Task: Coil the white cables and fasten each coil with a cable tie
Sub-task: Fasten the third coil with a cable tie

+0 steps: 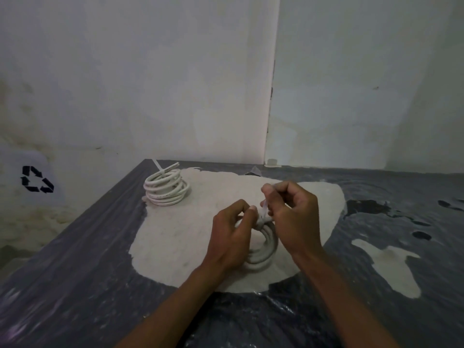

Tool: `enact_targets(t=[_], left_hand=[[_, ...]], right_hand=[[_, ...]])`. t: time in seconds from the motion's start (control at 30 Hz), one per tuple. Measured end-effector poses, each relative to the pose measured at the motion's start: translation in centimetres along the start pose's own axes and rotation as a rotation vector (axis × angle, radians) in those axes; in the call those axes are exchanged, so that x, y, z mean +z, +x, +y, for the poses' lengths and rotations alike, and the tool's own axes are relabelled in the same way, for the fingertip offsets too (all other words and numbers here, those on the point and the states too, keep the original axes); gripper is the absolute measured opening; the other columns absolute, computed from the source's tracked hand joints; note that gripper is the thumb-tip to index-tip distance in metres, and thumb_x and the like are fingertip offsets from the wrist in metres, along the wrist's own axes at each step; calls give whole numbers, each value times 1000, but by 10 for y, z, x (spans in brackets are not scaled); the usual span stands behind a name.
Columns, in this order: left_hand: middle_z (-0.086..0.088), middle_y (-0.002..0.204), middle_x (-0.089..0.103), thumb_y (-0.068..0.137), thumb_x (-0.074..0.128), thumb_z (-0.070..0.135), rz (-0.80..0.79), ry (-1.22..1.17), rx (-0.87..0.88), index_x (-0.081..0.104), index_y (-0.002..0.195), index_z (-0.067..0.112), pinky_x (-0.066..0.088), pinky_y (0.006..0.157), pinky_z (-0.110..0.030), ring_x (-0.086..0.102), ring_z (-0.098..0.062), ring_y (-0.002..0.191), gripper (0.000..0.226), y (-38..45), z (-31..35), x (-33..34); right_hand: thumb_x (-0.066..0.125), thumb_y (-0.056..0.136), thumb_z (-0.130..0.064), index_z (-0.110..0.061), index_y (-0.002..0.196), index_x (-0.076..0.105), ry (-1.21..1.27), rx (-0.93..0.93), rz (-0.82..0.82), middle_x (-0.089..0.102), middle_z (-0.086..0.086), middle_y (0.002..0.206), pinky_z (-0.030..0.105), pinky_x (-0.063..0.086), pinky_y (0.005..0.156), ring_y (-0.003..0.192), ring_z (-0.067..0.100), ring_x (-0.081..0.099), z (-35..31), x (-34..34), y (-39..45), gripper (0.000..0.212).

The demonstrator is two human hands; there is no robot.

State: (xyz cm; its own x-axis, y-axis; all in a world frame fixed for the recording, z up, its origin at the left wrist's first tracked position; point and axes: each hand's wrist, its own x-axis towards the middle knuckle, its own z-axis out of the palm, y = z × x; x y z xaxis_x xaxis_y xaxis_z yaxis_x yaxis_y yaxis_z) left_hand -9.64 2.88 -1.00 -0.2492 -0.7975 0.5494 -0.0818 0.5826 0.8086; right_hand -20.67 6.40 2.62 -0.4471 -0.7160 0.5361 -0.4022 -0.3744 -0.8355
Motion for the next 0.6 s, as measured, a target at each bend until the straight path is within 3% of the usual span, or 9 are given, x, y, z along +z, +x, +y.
enact_targets(t=[0.07,0.2,0.3,0.4,0.5,0.6], left_hand=[[10,63,59,98,46,27,-10,-88,-110,59,72,19,40,56,-17,51,-2,56,30,1,-4,-2],[3,60,55,96,44,39,131,-365,-396,64,82,10,41,56,-29,49,-11,57,38,4,-5,-4],[8,55,56,95,42,47,147,-416,-479,68,86,16,43,57,-27,51,-8,53,42,7,-4,-3],[3,66,61,83,47,62,39,-351,-370,65,101,15,48,60,-27,56,-13,60,53,4,-3,3],[1,91,66,82,43,52,-69,-241,-294,57,109,26,54,68,-20,65,-9,76,41,1,-2,6],[1,104,64,91,40,39,-107,-171,-183,48,118,29,57,74,-23,67,-9,88,30,-3,-1,9]], right_hand=[[56,95,-30,-13,88,66,134,95,-148,70,1,84,26,58,72,78,12,68,4,3,-4,21],[38,85,-60,-31,103,61,43,226,-450,69,-10,91,18,53,69,79,4,67,18,7,-17,42],[33,93,-57,-31,107,60,4,287,-327,66,-6,86,20,54,66,75,8,67,23,15,-21,40],[38,98,-47,-27,96,64,46,277,-93,65,-7,77,13,46,60,70,6,63,20,17,-18,33],[39,98,-44,-27,92,63,35,255,32,64,-7,74,10,45,53,64,5,63,19,13,-12,30],[36,97,-45,-29,93,62,6,221,64,65,-13,79,9,50,55,68,-4,64,19,13,-11,31]])
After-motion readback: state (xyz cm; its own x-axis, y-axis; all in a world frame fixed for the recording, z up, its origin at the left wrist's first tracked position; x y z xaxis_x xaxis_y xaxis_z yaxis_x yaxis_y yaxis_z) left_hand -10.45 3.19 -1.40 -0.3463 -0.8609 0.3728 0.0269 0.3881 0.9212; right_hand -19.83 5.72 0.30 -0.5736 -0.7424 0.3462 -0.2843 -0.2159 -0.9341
